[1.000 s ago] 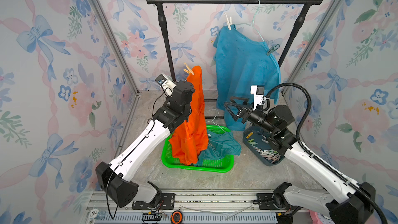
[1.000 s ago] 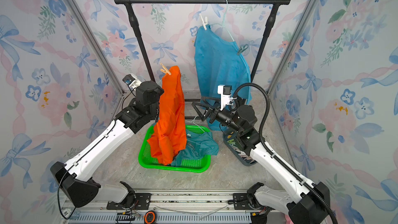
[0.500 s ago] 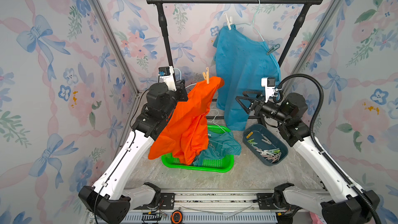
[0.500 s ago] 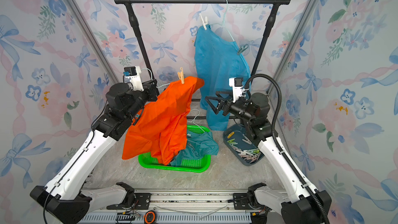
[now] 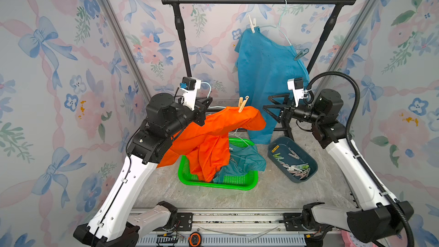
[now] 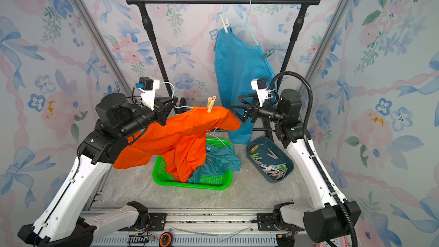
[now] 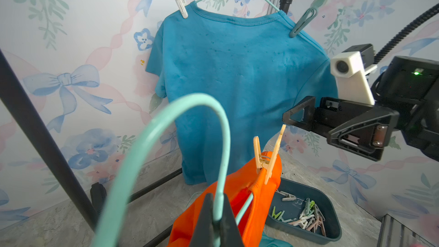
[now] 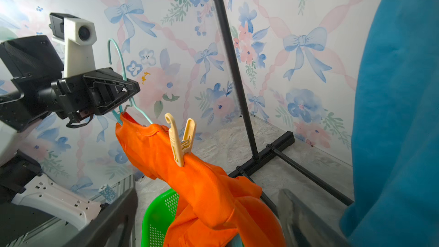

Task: Use clothespins to secure the t-shirt on both sides of the hanger
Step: Hang the hanger on the clothesline.

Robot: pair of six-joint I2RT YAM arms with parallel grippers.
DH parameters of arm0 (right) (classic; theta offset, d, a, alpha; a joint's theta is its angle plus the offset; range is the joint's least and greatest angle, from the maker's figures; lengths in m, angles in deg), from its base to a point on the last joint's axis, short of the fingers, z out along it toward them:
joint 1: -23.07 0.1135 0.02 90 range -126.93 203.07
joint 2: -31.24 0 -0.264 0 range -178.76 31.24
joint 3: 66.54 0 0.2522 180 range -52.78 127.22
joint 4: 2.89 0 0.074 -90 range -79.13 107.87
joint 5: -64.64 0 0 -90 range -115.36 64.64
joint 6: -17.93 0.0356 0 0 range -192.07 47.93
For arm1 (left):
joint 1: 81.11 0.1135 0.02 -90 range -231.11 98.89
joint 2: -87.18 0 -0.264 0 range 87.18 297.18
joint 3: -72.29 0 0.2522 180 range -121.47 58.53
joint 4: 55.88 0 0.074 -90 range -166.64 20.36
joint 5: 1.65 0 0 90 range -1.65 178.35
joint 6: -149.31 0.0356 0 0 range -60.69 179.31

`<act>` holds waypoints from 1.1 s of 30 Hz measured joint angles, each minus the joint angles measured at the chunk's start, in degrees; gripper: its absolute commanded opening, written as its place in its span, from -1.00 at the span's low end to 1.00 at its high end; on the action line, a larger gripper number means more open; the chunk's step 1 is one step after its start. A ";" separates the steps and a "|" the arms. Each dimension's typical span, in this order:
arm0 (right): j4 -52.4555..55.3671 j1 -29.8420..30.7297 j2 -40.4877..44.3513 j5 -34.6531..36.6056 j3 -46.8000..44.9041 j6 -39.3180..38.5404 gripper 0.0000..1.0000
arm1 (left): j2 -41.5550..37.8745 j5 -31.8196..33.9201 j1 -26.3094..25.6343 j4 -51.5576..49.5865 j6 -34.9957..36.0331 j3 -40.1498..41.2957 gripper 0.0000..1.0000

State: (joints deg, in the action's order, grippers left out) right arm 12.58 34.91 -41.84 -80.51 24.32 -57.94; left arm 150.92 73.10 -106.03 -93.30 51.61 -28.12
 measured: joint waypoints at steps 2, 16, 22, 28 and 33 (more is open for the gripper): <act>1.70 0.00 -0.90 -2.47 1.16 -1.75 0.71 | 0.00 -1.27 0.00 -0.52 0.55 -0.76 -1.00; 10.32 2.62 -3.17 -8.61 3.19 -9.42 0.11 | 4.37 -9.94 0.00 -1.38 1.77 -8.26 -1.00; 11.91 4.79 -3.19 -9.38 3.67 -10.86 -0.16 | 7.15 -12.13 0.00 -1.51 1.77 -11.19 -1.00; 12.31 5.22 -3.17 -9.55 3.69 -11.10 -0.71 | 8.44 -13.88 0.00 -1.81 1.75 -12.17 -1.00; 12.55 5.81 -2.95 -10.51 3.67 -10.51 -1.00 | 8.55 -14.14 0.22 -1.75 2.19 -12.26 -1.00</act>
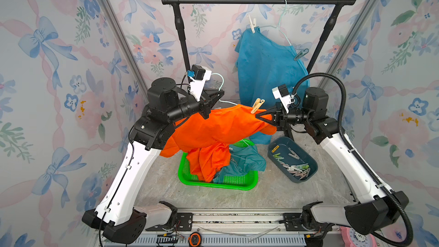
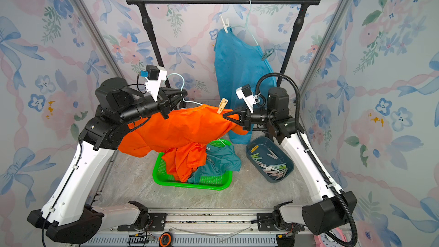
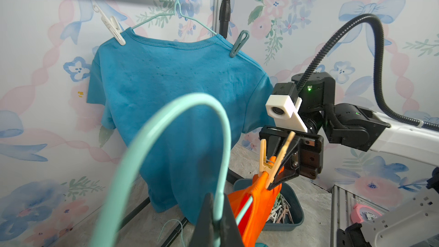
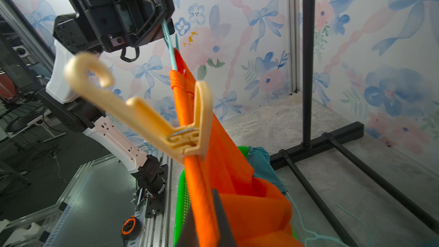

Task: Use clothespins to secure the t-shirt on both sides of the hanger
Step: Hang the hanger on the clothesline.

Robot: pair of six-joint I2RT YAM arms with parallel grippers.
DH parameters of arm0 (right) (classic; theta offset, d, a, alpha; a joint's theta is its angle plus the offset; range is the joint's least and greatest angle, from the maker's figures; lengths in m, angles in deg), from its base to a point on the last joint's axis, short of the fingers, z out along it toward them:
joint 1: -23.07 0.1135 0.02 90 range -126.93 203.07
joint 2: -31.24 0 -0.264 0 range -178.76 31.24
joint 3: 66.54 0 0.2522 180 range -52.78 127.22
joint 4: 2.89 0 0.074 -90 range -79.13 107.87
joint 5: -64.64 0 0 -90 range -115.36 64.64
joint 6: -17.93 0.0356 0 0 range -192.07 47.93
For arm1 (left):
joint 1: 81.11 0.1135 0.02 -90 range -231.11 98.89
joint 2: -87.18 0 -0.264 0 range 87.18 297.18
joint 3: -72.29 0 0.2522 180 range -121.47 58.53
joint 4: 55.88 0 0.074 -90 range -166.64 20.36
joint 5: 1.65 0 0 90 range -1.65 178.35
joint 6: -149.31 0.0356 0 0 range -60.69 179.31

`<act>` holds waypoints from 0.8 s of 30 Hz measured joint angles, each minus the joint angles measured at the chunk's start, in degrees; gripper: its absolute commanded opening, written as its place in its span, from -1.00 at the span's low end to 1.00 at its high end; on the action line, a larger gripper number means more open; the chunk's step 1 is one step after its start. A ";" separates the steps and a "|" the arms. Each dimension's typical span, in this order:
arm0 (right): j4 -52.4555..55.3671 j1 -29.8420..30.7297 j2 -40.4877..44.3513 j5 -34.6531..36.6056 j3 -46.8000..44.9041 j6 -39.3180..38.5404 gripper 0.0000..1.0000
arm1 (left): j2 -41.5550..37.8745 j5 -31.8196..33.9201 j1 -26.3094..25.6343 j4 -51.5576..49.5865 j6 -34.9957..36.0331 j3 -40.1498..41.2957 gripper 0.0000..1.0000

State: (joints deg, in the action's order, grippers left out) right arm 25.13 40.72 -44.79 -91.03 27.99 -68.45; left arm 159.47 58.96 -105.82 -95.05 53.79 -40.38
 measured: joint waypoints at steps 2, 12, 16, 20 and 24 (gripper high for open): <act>-0.39 0.20 0.52 -0.11 -0.17 0.68 -1.00 | 0.11 0.11 0.17 0.15 -0.02 -0.11 -1.00; -5.92 0.46 4.22 5.79 -4.52 5.33 -1.00 | -0.20 0.26 -0.07 3.13 -0.98 1.01 0.54; -8.50 0.48 4.92 8.02 -6.36 7.54 -1.00 | -2.56 2.86 -0.17 4.98 -1.09 3.58 0.63; -10.58 0.48 5.77 10.67 -8.28 9.53 -1.00 | -6.56 7.08 -0.46 9.16 -1.03 6.54 0.65; -11.19 0.85 7.17 13.79 -9.03 10.58 -1.00 | -12.90 9.97 -0.46 16.35 -1.14 12.44 0.67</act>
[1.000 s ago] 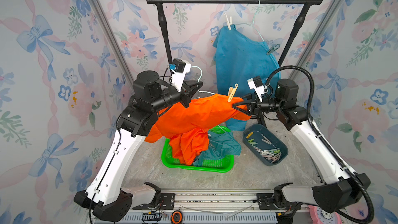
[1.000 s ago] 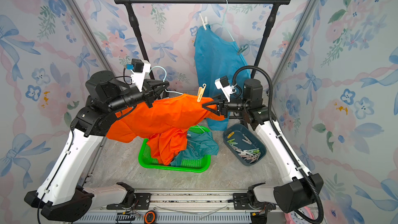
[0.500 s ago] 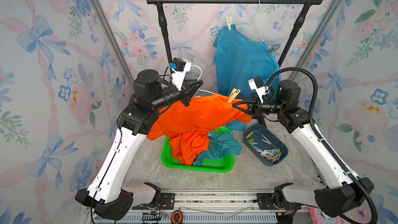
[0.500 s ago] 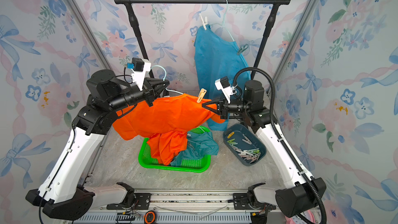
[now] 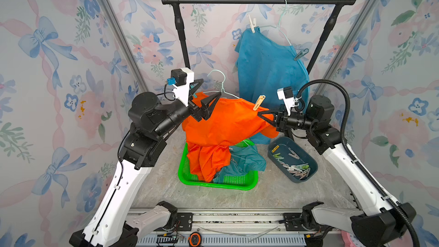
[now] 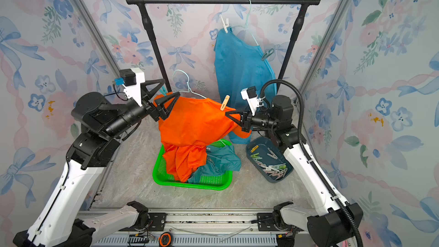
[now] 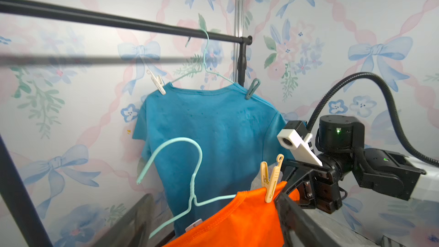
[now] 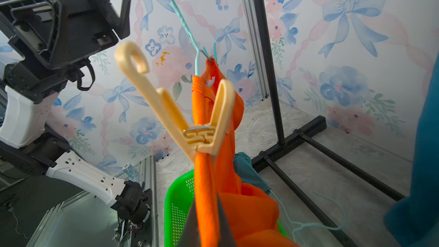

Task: Use clothespins to secure the t-shirt on both sides of the hanger
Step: Hang the hanger on the clothesline.

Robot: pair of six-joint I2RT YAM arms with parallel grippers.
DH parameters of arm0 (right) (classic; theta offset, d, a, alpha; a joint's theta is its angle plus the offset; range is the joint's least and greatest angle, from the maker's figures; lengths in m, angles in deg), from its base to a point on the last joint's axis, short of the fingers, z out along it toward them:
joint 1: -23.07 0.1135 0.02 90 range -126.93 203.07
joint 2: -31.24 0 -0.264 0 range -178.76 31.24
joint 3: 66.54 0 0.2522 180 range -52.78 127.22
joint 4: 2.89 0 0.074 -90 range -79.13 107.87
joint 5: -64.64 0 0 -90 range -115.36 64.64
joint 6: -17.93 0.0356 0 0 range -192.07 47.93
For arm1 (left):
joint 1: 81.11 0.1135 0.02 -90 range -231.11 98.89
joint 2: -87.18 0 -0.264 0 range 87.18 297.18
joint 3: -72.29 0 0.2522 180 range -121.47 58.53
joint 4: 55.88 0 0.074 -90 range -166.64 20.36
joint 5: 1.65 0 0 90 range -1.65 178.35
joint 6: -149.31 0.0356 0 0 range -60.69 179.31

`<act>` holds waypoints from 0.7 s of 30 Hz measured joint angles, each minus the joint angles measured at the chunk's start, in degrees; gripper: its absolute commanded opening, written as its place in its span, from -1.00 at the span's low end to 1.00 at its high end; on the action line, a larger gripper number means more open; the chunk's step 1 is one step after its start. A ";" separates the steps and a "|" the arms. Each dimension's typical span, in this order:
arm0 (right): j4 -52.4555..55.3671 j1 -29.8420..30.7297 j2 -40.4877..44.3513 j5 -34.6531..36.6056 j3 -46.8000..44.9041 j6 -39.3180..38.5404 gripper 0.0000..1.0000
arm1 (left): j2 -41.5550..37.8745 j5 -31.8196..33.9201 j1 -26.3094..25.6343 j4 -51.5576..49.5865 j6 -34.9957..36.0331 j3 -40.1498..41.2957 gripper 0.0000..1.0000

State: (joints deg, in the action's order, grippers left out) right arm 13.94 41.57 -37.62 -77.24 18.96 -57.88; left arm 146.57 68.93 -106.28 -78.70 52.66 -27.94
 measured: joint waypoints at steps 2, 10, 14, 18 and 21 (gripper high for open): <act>0.00 0.42 1.42 1.86 0.02 0.00 -1.00 | -4.17 1.27 0.02 4.37 -0.26 4.61 0.69; 2.60 0.79 5.84 9.57 7.52 -0.42 -1.00 | -16.83 6.97 0.00 13.90 -3.04 20.96 0.70; 3.98 0.79 6.23 12.63 14.23 -1.14 -1.00 | -19.65 9.55 0.02 14.78 -3.87 26.08 0.71; 5.70 -0.35 4.90 14.67 21.99 -1.38 -1.00 | -20.70 10.91 0.02 14.78 -4.22 29.09 0.71; 6.43 -2.40 2.93 15.10 27.85 -1.31 -1.00 | -21.18 11.54 0.00 14.82 -4.57 30.58 0.71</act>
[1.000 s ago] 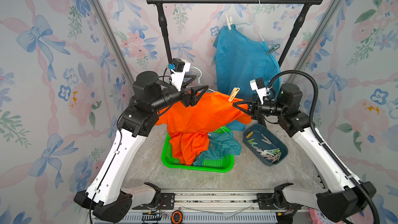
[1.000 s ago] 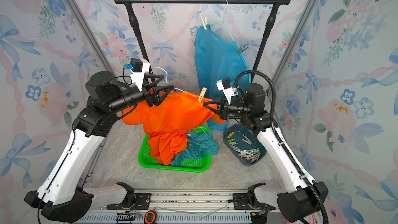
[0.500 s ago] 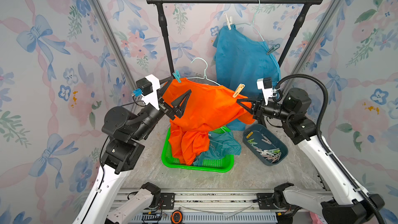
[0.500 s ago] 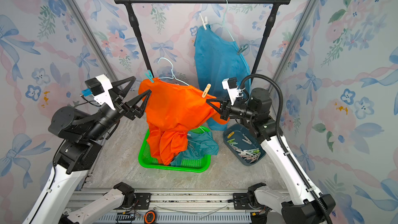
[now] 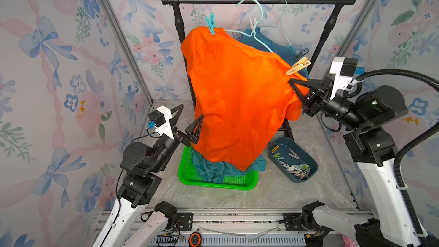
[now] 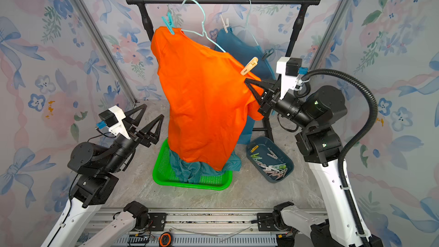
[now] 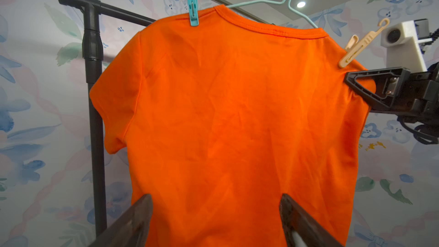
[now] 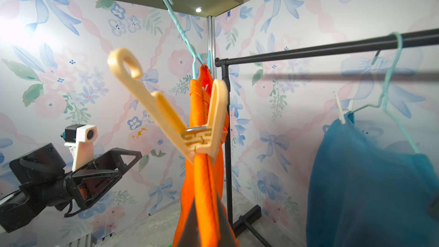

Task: Use clothespins to secure the t-shirt on both sides of the hanger
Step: Hang the hanger on the clothesline.

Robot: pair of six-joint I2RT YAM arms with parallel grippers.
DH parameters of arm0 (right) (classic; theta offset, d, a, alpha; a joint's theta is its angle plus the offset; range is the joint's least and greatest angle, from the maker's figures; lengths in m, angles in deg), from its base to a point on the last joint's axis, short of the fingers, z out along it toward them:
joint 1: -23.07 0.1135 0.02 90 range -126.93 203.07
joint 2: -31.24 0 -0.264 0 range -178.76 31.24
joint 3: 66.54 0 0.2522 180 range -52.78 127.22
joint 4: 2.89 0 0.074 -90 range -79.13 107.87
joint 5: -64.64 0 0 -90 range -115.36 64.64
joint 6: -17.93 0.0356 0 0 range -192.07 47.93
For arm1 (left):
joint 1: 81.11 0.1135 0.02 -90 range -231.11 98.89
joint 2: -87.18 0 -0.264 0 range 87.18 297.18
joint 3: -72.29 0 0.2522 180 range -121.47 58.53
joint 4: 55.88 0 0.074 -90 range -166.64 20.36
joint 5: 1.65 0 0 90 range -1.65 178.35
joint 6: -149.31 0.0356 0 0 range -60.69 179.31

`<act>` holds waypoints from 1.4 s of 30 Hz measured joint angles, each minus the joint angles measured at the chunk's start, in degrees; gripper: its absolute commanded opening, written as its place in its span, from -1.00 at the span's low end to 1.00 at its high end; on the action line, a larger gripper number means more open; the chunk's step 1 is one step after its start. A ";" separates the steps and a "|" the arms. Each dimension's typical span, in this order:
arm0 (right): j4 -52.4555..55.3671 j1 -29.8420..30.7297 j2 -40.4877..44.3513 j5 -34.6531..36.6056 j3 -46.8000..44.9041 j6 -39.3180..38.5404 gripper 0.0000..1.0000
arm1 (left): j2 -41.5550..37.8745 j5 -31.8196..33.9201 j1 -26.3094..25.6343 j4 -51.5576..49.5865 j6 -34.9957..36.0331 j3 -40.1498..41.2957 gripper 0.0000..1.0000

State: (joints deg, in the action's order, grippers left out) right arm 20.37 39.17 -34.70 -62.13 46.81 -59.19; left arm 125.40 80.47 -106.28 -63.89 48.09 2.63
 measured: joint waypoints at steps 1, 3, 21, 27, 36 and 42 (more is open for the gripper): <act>0.28 -0.92 -0.90 0.02 2.10 0.02 -1.00 | -0.28 0.20 0.02 0.00 -0.04 0.66 0.71; 0.76 -2.64 -2.71 0.02 5.79 0.09 -1.00 | -0.92 0.50 0.00 0.04 -0.33 1.81 0.71; -0.61 -14.95 -8.07 -1.40 7.08 1.38 -1.00 | -4.85 2.12 0.02 0.17 -2.49 9.42 0.72; -3.48 -15.41 -4.42 -1.73 -3.91 1.79 -1.00 | -4.81 2.12 0.02 0.15 -3.08 11.43 0.72; -7.21 -15.41 -2.58 -0.92 -13.33 3.93 -1.00 | -4.79 2.12 0.02 0.15 -4.04 12.00 0.72; -10.16 -14.86 -3.61 0.50 -12.07 6.19 -1.00 | -4.79 2.12 0.00 0.15 -4.07 12.00 0.72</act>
State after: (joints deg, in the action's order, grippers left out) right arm 10.20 24.31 -38.30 -61.63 34.74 -53.00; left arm 120.61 82.59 -106.28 -63.73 44.02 14.63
